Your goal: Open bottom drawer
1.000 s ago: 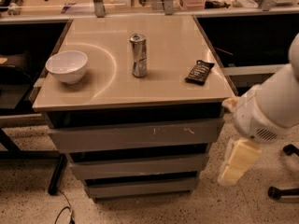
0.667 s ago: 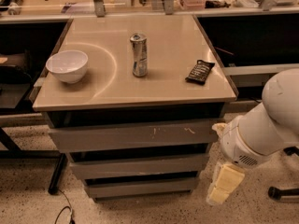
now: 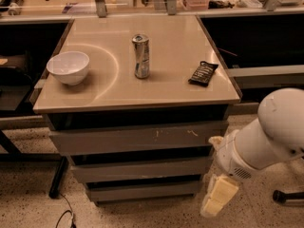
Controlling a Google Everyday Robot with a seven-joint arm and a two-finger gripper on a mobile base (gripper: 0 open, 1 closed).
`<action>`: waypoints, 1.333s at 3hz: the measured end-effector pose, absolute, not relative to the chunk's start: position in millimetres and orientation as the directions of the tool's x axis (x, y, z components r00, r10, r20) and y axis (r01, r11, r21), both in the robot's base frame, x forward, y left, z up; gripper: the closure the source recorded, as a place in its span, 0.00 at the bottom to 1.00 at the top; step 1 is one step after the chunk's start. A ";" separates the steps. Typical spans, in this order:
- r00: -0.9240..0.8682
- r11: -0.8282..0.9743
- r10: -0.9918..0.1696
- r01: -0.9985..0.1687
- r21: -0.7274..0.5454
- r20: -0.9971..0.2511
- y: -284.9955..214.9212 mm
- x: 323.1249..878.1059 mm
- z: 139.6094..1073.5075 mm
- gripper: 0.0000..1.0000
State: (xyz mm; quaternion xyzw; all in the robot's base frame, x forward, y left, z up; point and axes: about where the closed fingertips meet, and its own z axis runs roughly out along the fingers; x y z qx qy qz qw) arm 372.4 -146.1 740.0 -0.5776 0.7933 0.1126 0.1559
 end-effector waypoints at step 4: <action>-0.406 0.391 -0.756 -0.909 0.142 -0.514 -87.3 383.2 555.5 0.00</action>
Offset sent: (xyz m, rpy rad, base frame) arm 0.0074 0.0575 -0.1863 0.2054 0.0542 -0.0949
